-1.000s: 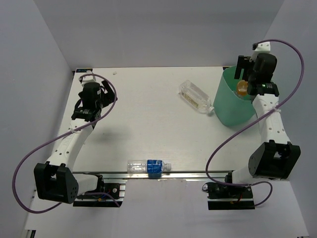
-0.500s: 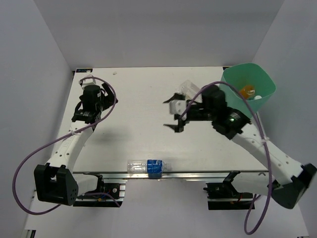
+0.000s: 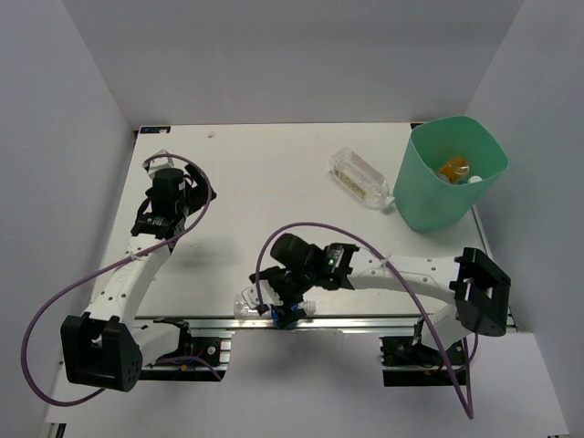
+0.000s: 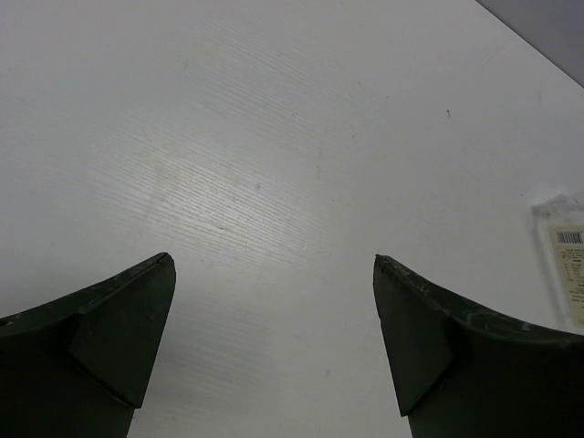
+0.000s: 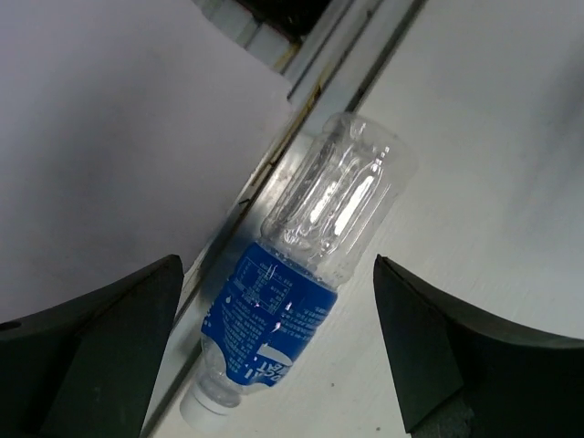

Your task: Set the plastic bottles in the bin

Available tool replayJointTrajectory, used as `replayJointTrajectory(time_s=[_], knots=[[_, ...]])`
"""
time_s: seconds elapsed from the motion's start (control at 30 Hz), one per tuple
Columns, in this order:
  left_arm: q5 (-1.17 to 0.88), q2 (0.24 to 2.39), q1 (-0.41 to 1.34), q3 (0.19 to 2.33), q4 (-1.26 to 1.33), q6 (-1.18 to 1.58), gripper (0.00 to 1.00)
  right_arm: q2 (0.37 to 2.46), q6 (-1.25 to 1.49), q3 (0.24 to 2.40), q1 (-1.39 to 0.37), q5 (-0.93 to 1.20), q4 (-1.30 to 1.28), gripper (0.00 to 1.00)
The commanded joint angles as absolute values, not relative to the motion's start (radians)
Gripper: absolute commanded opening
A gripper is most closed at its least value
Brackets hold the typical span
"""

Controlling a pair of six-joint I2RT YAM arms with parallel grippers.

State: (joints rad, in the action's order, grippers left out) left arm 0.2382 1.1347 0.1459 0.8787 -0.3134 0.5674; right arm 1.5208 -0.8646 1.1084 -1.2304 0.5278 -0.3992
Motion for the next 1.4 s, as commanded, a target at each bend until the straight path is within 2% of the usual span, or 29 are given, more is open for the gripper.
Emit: replayJointTrajectory(time_s=[0.0,0.1,0.3,0.57,0.67,0.7,0.73,0.8,1.0,1.13,1.23,1.3,1.37], knots=[[0.226,1.100,0.143,0.874,-0.308,0.575,0.98,1.537,-0.685,1.028,-1.281,0.280,-0.178,0.89],[0.206,1.085,0.141,0.856,-0.287,0.572,0.98,1.580,-0.537,0.986,-1.282,0.133,-0.037,0.89],[0.210,1.072,0.143,0.853,-0.288,0.569,0.98,1.652,-0.417,0.942,-1.282,0.014,0.092,0.89],[0.222,1.072,0.143,0.850,-0.282,0.564,0.98,1.716,-0.400,0.905,-1.281,0.031,0.161,0.86],[0.219,1.071,0.143,0.853,-0.284,0.561,0.98,1.724,-0.384,0.910,-1.270,0.049,0.176,0.64],[0.225,1.069,0.143,0.853,-0.285,0.561,0.98,1.726,-0.383,0.917,-1.252,0.070,0.164,0.51],[0.229,1.068,0.143,0.853,-0.287,0.561,0.98,1.724,-0.385,0.940,-1.243,0.071,0.157,0.44],[0.233,1.063,0.143,0.854,-0.287,0.561,0.98,1.710,-0.387,0.974,-1.191,0.084,0.132,0.29],[0.225,1.048,0.143,0.854,-0.267,0.558,0.98,1.608,-0.316,1.251,-0.865,0.166,0.002,0.13],[0.225,1.058,0.143,0.871,-0.261,0.555,0.98,1.395,-0.305,1.267,-0.691,0.095,0.118,0.17],[0.222,1.066,0.143,0.880,-0.247,0.554,0.98,1.243,-0.319,1.246,-0.566,-0.041,0.233,0.18],[0.201,1.077,0.143,0.896,-0.233,0.537,0.98,1.171,-0.250,1.180,-0.427,-0.077,0.369,0.20],[0.178,1.095,0.141,0.929,-0.222,0.516,0.98,1.108,-0.212,1.169,-0.294,-0.075,0.397,0.22]])
